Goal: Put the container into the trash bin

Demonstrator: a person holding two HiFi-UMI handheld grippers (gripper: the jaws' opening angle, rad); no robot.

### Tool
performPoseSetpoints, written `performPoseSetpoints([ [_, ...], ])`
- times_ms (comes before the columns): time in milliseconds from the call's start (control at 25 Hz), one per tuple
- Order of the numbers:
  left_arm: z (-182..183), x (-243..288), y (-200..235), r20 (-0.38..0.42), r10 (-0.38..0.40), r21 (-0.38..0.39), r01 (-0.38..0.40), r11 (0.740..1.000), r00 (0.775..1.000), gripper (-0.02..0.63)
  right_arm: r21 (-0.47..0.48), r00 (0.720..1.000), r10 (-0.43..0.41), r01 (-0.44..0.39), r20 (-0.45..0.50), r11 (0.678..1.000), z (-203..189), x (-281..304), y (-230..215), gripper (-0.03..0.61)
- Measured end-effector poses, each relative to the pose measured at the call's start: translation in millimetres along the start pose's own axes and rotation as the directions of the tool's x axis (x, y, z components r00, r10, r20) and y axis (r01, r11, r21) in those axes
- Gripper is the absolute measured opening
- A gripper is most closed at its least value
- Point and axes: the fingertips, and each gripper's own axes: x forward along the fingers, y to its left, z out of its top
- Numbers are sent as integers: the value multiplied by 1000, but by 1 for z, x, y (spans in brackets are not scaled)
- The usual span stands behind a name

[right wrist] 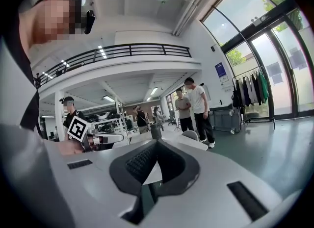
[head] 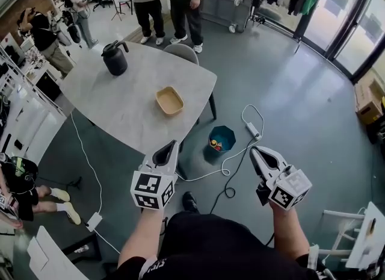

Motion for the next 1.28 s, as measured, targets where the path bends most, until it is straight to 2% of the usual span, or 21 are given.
performPoseSetpoints([
  [320, 2, 24, 47, -8, -60, 10, 60, 998, 998, 9, 18, 1000, -25, 25, -5, 1000, 0, 57, 12, -9],
  [760, 12, 53, 75, -28, -93, 12, 94, 996, 995, 9, 45, 998, -61, 60, 30, 997, 13, 84, -6, -9],
  [1000, 12, 87, 90, -57, -80, 6, 80, 997, 995, 9, 73, 999, -46, 45, 17, 996, 10, 108, -35, -9],
  [1280, 18, 141, 103, -91, -32, -1, 32, 999, 995, 9, 92, 1000, -8, 6, 19, 996, 25, 146, -91, -9],
])
